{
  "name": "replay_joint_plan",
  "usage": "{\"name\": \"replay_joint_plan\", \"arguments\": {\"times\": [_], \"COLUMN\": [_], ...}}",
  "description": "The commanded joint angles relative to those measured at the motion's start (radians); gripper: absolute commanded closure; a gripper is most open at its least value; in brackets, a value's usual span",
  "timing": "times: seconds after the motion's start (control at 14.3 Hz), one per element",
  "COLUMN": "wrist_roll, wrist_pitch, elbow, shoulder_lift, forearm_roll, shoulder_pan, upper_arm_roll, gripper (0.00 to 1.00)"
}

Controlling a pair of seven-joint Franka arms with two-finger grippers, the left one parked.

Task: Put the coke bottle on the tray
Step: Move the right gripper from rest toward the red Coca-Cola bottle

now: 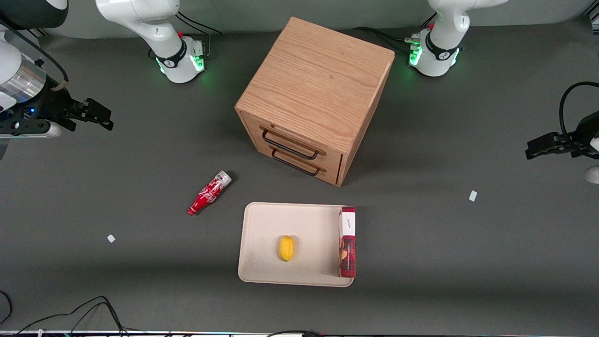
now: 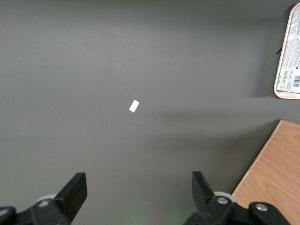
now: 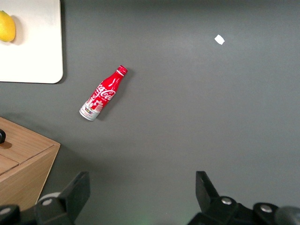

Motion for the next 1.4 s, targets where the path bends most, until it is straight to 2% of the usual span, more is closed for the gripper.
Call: {"name": "replay_joint_plan", "arguments": {"times": [0.0,0.35,0.7,0.98,1.33], "wrist_roll": [0.025,0.039,0.267,0.458,0.707], "wrist_pitch": [-0.029,-0.027,0.005,0.178,0.391], "elbow": [0.031,0.054,0.11,0.097,0.077], "shoulder_lift": [0.014,0.054,0.183,0.314,0.477], "forearm_roll": [0.017,0.017,0.085,0.083,0.065], "shoulder_pan": [0.002,0.002,0.039,0.09,0.11], "upper_arm_roll": [0.0,0.0,0.005,0.011,0.068], "gripper": [0.0,0.0,0.0,0.0,0.0]}}
